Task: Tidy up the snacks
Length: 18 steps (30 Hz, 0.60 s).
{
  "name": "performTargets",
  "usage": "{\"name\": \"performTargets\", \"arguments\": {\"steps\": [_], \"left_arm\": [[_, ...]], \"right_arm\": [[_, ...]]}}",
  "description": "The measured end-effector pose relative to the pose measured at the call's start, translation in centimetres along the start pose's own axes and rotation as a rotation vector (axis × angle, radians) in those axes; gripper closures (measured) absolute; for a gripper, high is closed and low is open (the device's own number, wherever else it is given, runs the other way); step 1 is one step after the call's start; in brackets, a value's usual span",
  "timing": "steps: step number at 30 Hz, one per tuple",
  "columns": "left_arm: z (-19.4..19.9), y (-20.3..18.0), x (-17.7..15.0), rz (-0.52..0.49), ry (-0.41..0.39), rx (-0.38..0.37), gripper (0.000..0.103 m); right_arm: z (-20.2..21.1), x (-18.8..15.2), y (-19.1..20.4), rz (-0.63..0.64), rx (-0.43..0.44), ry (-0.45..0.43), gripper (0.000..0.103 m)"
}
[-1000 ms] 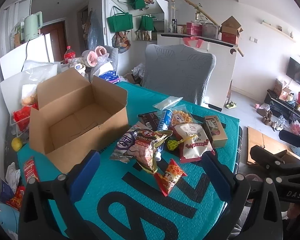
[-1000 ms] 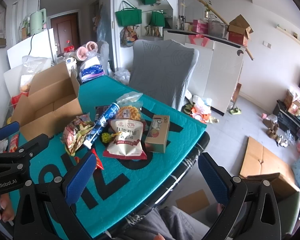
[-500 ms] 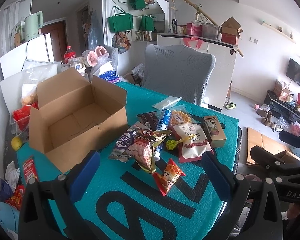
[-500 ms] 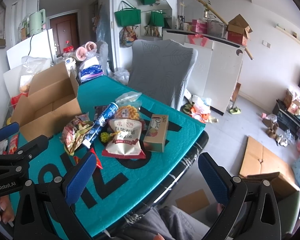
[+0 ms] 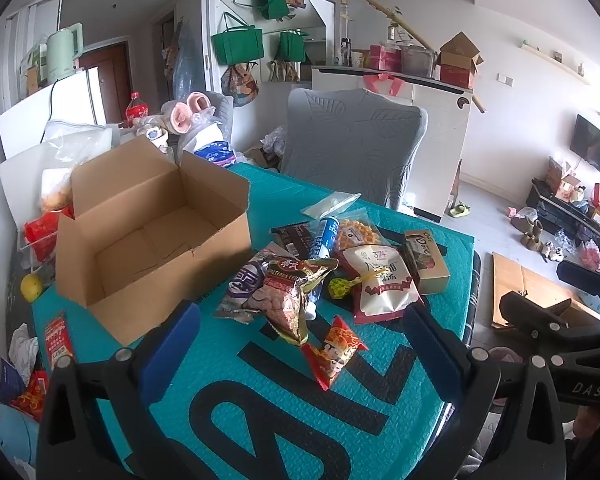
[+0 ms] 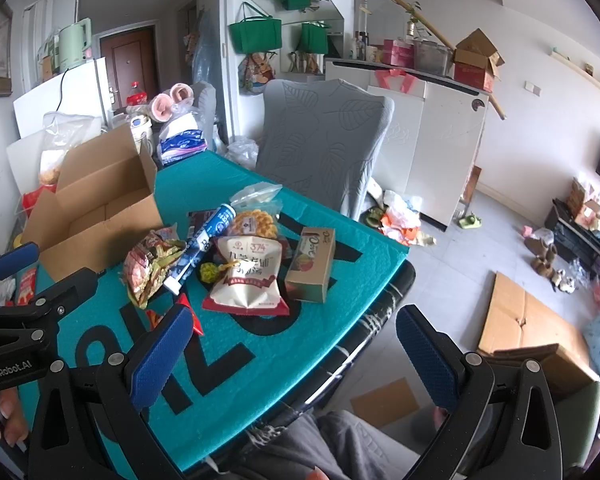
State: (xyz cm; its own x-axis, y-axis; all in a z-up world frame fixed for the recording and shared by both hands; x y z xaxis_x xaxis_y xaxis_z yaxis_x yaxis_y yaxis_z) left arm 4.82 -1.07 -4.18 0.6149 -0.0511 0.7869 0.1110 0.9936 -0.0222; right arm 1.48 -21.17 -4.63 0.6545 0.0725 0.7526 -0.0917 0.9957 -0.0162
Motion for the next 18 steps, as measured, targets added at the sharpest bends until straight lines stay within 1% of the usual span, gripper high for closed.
{"name": "performTargets", "arguments": {"steps": [18], "left_arm": [[0.10, -0.59, -0.18, -0.007, 0.004, -0.010, 0.000]], "right_arm": [[0.11, -0.35, -0.33, -0.001, -0.004, -0.006, 0.000]]}}
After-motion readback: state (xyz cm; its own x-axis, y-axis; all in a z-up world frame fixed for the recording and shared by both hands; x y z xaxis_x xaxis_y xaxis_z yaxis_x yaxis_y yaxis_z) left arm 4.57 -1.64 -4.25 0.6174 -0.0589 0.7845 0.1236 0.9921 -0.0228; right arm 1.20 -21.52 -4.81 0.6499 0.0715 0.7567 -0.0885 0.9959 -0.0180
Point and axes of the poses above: each gripper's, at about its wrist camera, not at the fingertips, and z roughly against the way its jaws point, y to its left, x to its top, the point moved 7 cm from there along -z, roughly the way its jaws point, and after that the axes turned 2 degrees about -x, right-handed, at the moved point
